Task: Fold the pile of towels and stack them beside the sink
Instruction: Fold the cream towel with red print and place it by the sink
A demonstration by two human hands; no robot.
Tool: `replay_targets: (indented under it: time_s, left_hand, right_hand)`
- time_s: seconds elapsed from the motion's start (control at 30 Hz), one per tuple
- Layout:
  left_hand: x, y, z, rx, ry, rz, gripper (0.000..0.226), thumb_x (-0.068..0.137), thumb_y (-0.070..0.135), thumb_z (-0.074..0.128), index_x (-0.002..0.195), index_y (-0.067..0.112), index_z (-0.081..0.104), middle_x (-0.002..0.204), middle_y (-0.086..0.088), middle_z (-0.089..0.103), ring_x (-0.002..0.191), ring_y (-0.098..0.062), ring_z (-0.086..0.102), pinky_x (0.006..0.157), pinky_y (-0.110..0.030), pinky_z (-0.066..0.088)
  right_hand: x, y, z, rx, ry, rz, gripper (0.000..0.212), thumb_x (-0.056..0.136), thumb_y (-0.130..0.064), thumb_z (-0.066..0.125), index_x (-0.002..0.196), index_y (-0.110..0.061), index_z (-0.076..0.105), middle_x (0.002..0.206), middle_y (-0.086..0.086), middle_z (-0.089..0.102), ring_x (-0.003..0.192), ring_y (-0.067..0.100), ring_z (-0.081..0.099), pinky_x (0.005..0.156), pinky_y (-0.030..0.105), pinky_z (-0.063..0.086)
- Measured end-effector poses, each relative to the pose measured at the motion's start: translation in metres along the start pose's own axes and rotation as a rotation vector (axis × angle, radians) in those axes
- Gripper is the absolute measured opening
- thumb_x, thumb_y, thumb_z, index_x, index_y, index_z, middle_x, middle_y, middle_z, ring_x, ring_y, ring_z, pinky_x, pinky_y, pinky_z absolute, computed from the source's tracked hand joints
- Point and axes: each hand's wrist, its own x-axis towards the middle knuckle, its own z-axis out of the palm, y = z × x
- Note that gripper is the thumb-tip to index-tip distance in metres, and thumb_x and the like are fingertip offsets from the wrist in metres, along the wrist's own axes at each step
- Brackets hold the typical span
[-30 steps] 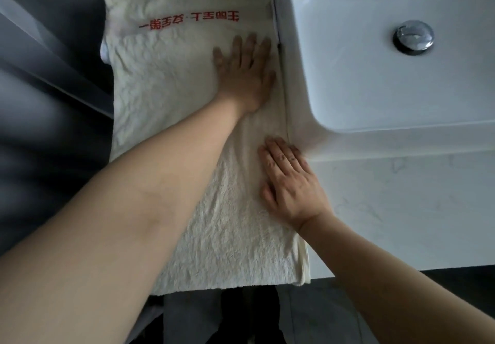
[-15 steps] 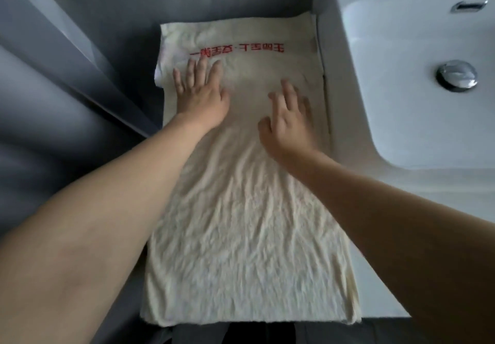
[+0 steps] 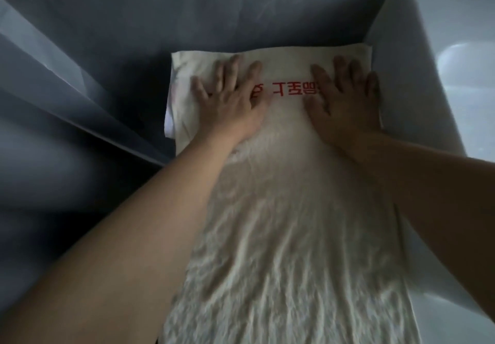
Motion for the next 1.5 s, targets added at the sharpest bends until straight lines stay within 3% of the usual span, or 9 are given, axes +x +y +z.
replay_targets:
  time_s: [0.27,0.4,0.47,0.67,0.77,0.87,1.03,1.27,1.5]
  left_hand:
    - [-0.006,-0.030,-0.006,0.070,0.069,-0.067,0.068,0.094,0.066,0.005,0.156,0.038,-0.002,0.167,0.001,-0.005,0.153,-0.022,-0.009,0.123,-0.048,-0.005]
    - [-0.004,-0.029,-0.003,0.070,0.110,-0.057,0.068,0.095,0.064,0.011,0.157,0.036,0.003,0.167,0.000,-0.002,0.154,-0.024,-0.006,0.122,-0.051,-0.004]
    - [-0.004,-0.031,-0.003,0.073,0.103,-0.059,0.068,0.095,0.063,0.013,0.157,0.036,0.004,0.168,0.001,-0.002,0.154,-0.023,-0.007,0.122,-0.052,-0.004]
    - [0.001,-0.033,-0.003,0.100,0.074,-0.035,0.070,0.095,0.066,0.012,0.157,0.036,0.001,0.167,0.000,-0.005,0.153,-0.023,-0.009,0.122,-0.051,-0.006]
    - [0.000,-0.033,-0.006,0.096,0.053,-0.054,0.070,0.096,0.065,0.013,0.158,0.035,0.001,0.167,-0.001,-0.006,0.153,-0.024,-0.010,0.122,-0.053,-0.005]
    - [-0.003,-0.015,-0.010,0.067,0.072,-0.076,0.069,0.097,0.061,0.012,0.159,0.030,0.005,0.167,-0.003,-0.004,0.153,-0.028,-0.008,0.120,-0.058,-0.008]
    - [-0.007,0.014,-0.002,0.033,0.060,0.109,0.061,0.099,0.057,0.014,0.157,0.038,0.012,0.167,0.007,0.006,0.154,-0.027,-0.001,0.115,-0.069,-0.005]
    - [-0.018,-0.038,-0.004,0.074,0.113,-0.020,0.067,0.099,0.057,0.017,0.159,0.025,0.013,0.167,-0.005,0.010,0.154,-0.024,0.004,0.124,-0.046,0.004]
    - [-0.019,-0.046,-0.005,0.095,0.070,-0.045,0.075,0.096,0.068,0.003,0.159,0.028,0.002,0.167,-0.006,-0.003,0.153,-0.024,-0.009,0.123,-0.048,-0.006]
  right_hand:
    - [0.032,0.006,-0.015,0.167,-0.274,0.140,0.051,0.103,-0.043,0.023,0.151,-0.046,0.006,0.163,-0.008,-0.008,0.149,0.015,-0.012,0.119,0.041,-0.009]
    - [0.030,-0.006,-0.019,0.107,-0.069,0.120,0.051,0.094,-0.032,0.035,0.145,-0.027,0.034,0.150,0.015,0.028,0.138,0.034,0.024,0.117,0.047,0.009]
    - [0.021,-0.009,-0.014,0.024,0.059,0.039,0.051,0.092,-0.031,0.036,0.141,-0.018,0.039,0.141,0.020,0.036,0.132,0.038,0.031,0.117,0.048,0.010]
    - [0.022,0.001,-0.010,0.124,0.070,-0.235,0.055,0.097,-0.042,0.031,0.148,-0.022,0.034,0.158,0.008,0.025,0.145,0.029,0.023,0.119,0.048,0.010]
    - [0.027,-0.001,-0.007,0.036,-0.045,-0.194,0.063,0.095,-0.059,0.019,0.153,-0.034,0.018,0.163,0.000,0.010,0.149,0.027,0.006,0.120,0.048,0.001]
    - [0.028,-0.002,-0.008,-0.011,-0.050,-0.145,0.061,0.097,-0.055,0.012,0.154,-0.036,0.011,0.163,-0.001,0.006,0.150,0.026,0.002,0.120,0.050,-0.002]
    - [0.029,-0.004,-0.008,-0.020,-0.053,-0.138,0.058,0.098,-0.050,0.014,0.154,-0.037,0.012,0.163,-0.001,0.006,0.150,0.028,0.003,0.119,0.052,-0.001]
    - [0.031,-0.002,-0.008,-0.051,-0.049,-0.131,0.058,0.097,-0.052,0.015,0.153,-0.039,0.012,0.163,-0.002,0.007,0.150,0.029,0.004,0.117,0.057,0.000]
    - [0.033,0.001,-0.007,-0.008,-0.020,-0.103,0.059,0.095,-0.054,0.017,0.152,-0.040,0.015,0.163,-0.001,0.007,0.150,0.026,0.004,0.118,0.055,-0.001]
